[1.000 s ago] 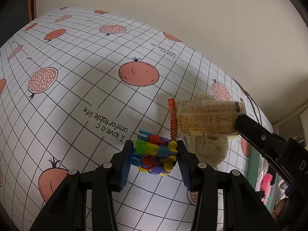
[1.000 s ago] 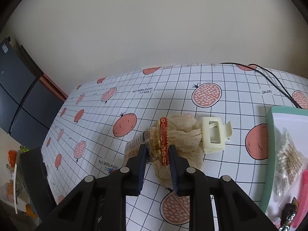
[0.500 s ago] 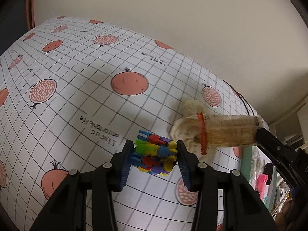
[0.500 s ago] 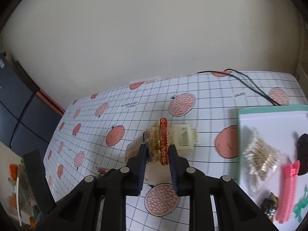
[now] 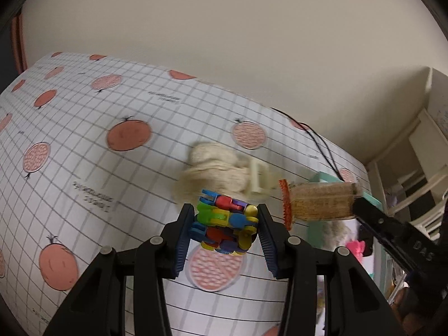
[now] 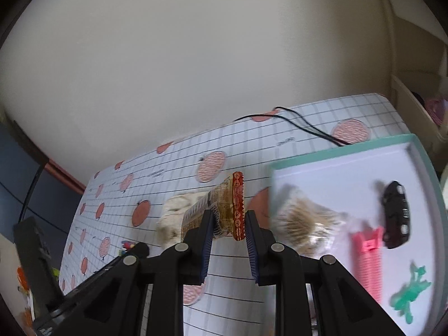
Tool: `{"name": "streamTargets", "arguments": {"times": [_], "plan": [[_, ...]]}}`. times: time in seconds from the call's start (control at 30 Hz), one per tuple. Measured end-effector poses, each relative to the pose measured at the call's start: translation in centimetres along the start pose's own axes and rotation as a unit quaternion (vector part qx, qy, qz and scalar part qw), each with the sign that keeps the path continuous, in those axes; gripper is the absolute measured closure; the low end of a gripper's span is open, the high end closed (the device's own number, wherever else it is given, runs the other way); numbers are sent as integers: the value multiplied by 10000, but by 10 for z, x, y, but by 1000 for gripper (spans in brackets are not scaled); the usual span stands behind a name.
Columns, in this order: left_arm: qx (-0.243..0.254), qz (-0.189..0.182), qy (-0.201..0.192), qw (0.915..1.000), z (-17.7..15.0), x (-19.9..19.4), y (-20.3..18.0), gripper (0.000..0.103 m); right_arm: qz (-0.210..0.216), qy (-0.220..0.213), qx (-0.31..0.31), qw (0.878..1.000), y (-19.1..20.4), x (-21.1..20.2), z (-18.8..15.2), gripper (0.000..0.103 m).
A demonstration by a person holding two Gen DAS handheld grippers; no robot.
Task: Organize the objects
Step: 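Carry the block toy over the tray with the left tool while the right tool carries the biscuits, then open the left tool to drop the block toy while the right tool releases the biscuit package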
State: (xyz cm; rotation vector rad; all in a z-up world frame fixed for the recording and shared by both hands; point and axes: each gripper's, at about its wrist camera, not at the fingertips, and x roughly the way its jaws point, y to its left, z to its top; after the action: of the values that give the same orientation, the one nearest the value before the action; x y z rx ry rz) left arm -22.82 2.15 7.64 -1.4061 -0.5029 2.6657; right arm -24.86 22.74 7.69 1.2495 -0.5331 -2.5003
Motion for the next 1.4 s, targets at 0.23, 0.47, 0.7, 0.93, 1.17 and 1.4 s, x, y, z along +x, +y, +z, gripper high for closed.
{"name": "streamTargets", "arguments": {"times": [0.23,0.47,0.7,0.93,1.17,1.4], "plan": [[348,-167,-51,9992,-6,-2,-38,56,16,-192,345,9992,-42,-18,5,79],[722,-397,-62,9966,-15,-2,-75,56,-63,-381,666,9970,-83,-36,13,79],[1030,-581,-43,9930,-28,4,-107,56,-117,-568,985,9935,-117,-50,18,79],[1217,-655,5,9904,-39,15,-127,56,-315,-579,1031,9925,-132,-47,18,79],[1417,-709,135,9873,-52,27,-146,56,-515,-515,923,9931,-136,-36,15,79],[1567,-675,260,9850,-62,37,-154,56,-611,-488,806,9937,-133,-31,13,79]]}}
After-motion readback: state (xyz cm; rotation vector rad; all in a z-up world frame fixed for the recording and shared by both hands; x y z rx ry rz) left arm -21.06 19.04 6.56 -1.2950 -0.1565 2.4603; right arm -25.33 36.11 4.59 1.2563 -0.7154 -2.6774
